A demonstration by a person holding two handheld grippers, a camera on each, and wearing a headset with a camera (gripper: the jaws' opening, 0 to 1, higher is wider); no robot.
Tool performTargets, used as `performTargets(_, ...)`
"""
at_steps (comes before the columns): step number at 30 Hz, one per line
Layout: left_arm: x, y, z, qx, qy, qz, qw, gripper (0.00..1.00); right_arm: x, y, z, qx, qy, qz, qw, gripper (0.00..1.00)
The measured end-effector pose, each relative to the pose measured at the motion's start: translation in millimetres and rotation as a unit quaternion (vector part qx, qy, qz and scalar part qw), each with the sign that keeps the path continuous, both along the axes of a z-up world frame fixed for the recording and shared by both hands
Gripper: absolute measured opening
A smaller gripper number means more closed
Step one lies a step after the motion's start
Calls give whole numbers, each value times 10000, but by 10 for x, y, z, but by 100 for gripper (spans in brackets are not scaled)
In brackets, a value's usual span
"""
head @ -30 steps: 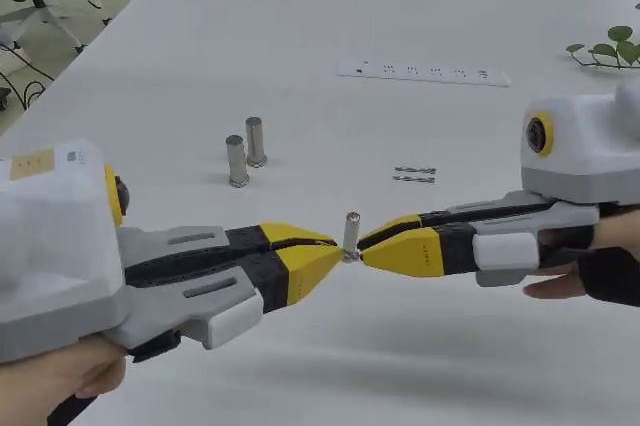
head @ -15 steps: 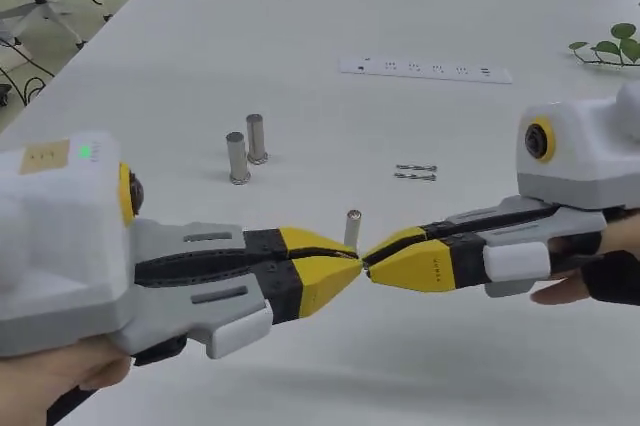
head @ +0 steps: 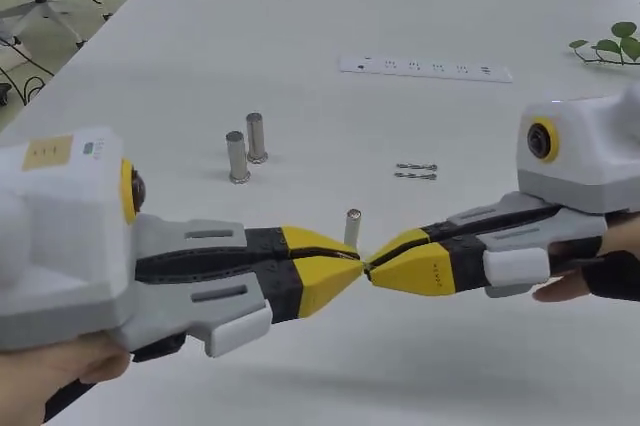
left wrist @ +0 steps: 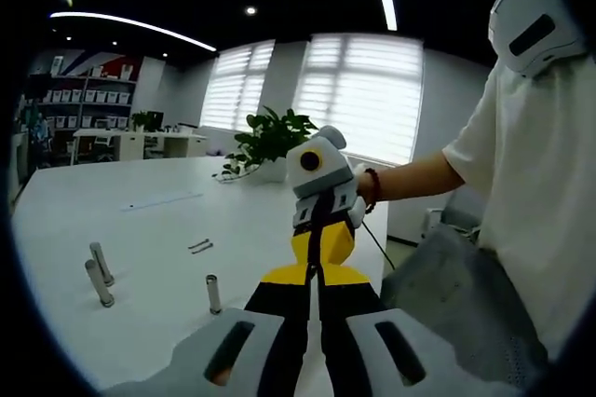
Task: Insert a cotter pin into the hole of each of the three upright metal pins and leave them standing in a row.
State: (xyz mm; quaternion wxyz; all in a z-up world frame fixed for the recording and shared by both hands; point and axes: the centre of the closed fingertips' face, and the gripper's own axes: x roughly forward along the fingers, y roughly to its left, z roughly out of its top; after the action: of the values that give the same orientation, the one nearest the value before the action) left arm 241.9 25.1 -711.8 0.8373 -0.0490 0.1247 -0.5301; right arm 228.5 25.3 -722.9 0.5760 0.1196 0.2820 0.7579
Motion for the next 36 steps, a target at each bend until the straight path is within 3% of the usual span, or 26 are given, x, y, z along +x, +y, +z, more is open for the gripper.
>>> performTargets(10, 30, 25, -31, 4, 109, 137, 9998, 1, 44, 7, -22, -35, -495, -21, 9988, 5)
performTargets(18, 59, 52, -67, -51, 379, 270, 9989, 3, 43, 26, -32, -76, -851, 35, 9963, 4)
performTargets(27, 16, 27, -58, -316, 623, 212, 9973, 3, 9, 15, -6, -23, -955, 144, 9953, 3)
performTargets(36, -90, -37, -88, -166, 639, -88, 9978, 2, -98, -5, -18, -108, -1119, 455, 9926, 3)
